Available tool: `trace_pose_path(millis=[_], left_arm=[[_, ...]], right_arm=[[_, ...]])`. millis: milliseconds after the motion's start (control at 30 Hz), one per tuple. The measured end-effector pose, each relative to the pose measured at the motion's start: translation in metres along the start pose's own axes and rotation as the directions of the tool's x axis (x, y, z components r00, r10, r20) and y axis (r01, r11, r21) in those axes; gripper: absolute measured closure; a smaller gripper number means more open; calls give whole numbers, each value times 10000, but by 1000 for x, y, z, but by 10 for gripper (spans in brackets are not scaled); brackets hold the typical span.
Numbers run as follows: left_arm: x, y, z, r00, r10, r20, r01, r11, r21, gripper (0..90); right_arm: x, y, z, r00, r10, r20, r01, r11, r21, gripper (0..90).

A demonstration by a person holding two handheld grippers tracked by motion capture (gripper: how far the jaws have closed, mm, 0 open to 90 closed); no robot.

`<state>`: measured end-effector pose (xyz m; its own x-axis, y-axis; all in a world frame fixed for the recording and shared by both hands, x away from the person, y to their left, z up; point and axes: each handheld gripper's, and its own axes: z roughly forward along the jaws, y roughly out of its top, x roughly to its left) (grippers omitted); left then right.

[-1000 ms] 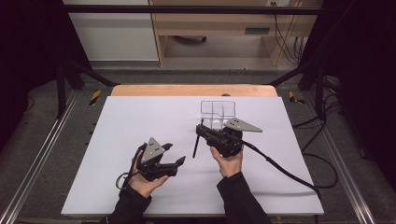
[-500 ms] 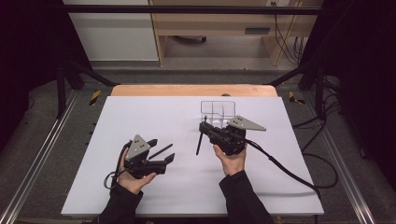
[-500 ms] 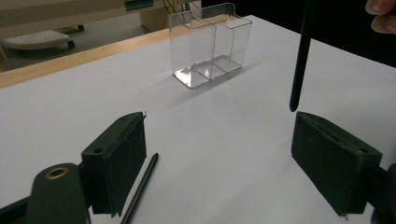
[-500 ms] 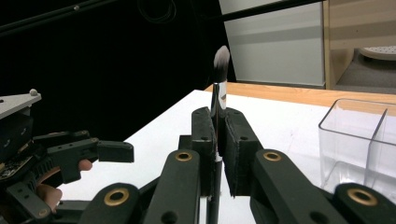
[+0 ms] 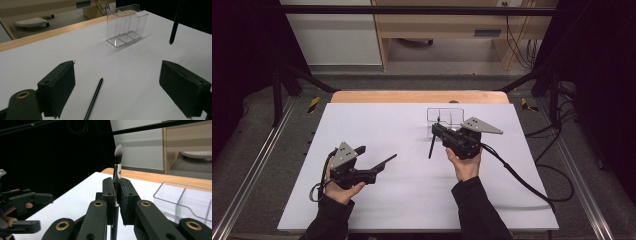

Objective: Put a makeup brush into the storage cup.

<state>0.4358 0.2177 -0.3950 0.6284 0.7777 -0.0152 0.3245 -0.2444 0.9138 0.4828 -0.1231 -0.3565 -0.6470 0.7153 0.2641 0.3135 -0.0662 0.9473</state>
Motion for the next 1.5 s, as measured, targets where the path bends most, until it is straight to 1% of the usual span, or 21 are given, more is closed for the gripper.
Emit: trace_pose_path(millis=[167, 333, 567, 833, 967, 1100, 1167, 1300, 1433, 1500], left_arm=[[7, -1, -4, 9998, -104, -159, 104, 9999, -15, 119], [13, -3, -6, 9993, -114, -347, 115, 9999, 29, 117], [20, -6, -6, 9990, -213, -383, 219, 9997, 141, 112], [22, -7, -6, 9991, -97, -418, 107, 9997, 241, 110], [21, -8, -4, 9991, -24, -434, 38, 9995, 326, 109], [22, -8, -5, 9990, -51, -448, 64, 9996, 291, 110], [22, -8, -5, 9989, -59, -456, 72, 9996, 283, 110], [23, -8, -5, 9990, -58, -454, 73, 9995, 316, 110], [23, -8, -5, 9989, -61, -459, 75, 9995, 311, 110], [23, -8, -5, 9989, -67, -462, 81, 9995, 305, 110]], right_arm=[[-8, 6, 2, 9996, -104, 256, 102, 9999, 74, 839], [-16, 11, 3, 9984, -198, 536, 193, 9998, 99, 840], [-25, 18, 7, 9957, -334, 867, 319, 9993, 185, 840], [-30, 26, 15, 9926, -543, 1085, 521, 9984, 228, 839], [-34, 30, 19, 9912, -494, 1231, 481, 9988, 129, 839], [-39, 32, 22, 9891, -504, 1380, 494, 9987, 108, 839], [-40, 34, 23, 9863, -616, 1528, 607, 9981, 105, 839], [-44, 37, 26, 9829, -684, 1710, 681, 9976, 78, 839], [-47, 42, 27, 9822, -630, 1768, 631, 9980, 51, 839], [-48, 45, 28, 9806, -684, 1838, 693, 9976, 11, 840]])
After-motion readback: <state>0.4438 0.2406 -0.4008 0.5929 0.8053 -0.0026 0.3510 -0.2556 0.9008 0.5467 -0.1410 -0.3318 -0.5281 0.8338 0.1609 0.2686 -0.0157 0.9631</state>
